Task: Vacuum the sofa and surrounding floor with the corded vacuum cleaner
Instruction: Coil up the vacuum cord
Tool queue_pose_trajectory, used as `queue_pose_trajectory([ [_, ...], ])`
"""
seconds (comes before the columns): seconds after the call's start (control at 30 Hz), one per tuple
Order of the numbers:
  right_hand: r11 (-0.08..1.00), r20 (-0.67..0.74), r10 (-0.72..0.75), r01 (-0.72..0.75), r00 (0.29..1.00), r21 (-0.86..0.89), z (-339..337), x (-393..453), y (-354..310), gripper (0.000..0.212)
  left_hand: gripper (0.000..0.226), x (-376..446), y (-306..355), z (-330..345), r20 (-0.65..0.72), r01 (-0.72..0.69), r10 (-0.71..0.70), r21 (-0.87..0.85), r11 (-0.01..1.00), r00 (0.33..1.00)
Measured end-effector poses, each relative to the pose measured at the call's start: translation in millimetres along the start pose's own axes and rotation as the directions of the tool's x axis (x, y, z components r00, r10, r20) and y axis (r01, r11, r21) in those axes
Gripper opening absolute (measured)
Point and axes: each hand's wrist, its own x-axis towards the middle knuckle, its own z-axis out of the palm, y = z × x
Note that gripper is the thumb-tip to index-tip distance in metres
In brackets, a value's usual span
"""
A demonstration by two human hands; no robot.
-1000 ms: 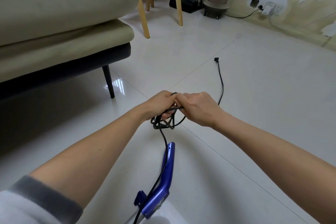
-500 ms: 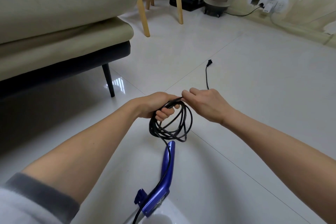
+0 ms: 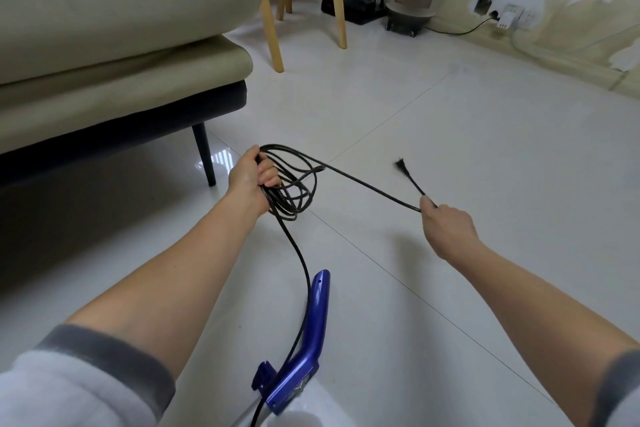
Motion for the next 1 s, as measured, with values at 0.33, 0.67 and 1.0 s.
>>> queue_pose_trajectory([
  [0.33,0.748,-0.191,-0.658,0.661,0.729,-0.054,-31,-16,-58,0.027,0.033,0,-16,6,-0.025,-0.038,0.060,0.512,0.858,0.998],
  [0.67,0.632,-0.692,-0.587,0.772,0.420,-0.067,-64,-11,-74,0.025,0.044,-38,-46,10,0.325,-0.291,-0.064,0.906,0.308,0.943],
  [1.0,0.676,-0.649,-0.523,0.733,0.552,0.078,-53,-5,-38,0.024,0.036,-46,-45,7,0.348,-0.233,-0.386,0.920,0.315,0.854],
])
